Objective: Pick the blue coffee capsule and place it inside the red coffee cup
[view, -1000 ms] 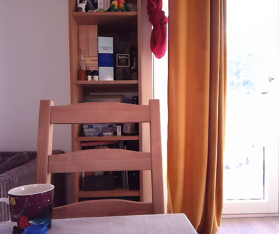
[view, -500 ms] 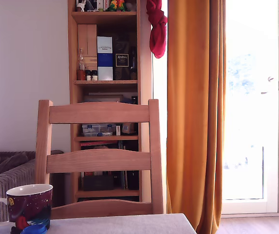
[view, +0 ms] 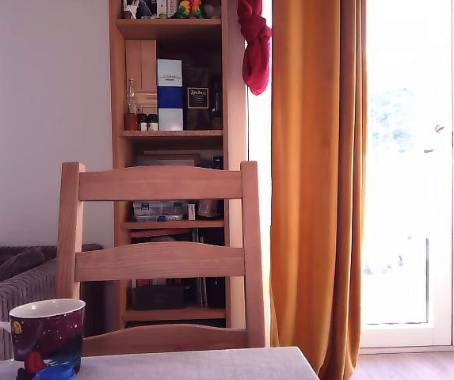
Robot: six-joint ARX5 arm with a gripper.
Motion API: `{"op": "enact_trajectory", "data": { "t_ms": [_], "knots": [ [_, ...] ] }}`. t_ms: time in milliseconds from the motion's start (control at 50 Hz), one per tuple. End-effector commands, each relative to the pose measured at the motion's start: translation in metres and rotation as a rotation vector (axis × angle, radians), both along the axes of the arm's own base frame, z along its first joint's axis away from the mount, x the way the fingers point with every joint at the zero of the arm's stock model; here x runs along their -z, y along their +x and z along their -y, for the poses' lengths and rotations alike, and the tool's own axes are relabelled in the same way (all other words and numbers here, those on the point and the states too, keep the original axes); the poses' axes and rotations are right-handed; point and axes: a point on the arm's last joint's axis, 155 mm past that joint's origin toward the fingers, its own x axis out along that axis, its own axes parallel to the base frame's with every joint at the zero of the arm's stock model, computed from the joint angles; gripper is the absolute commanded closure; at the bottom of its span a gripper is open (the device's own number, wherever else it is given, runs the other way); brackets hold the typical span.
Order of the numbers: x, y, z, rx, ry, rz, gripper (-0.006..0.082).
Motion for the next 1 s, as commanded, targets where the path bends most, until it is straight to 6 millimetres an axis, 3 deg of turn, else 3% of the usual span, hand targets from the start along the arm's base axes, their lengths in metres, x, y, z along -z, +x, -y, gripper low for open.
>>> {"op": "enact_trajectory", "data": {
  "t_ms": [0,80,140,360,780,980],
  "knots": [
    [0.004,0.000,0.003,0.008,-0.002,-0.007,0.0311],
    [0.011,0.000,0.006,0.017,0.015,-0.031,0.0104],
    [0.020,0.000,0.007,0.019,0.045,-0.057,0.0043],
    [0.062,0.000,0.008,0.028,0.173,-0.176,0.0041],
    [0.097,0.020,0.003,-0.027,0.306,-0.277,0.0046],
    [0.106,0.039,0.012,0.003,0.358,-0.328,0.0046]
  ]
}}
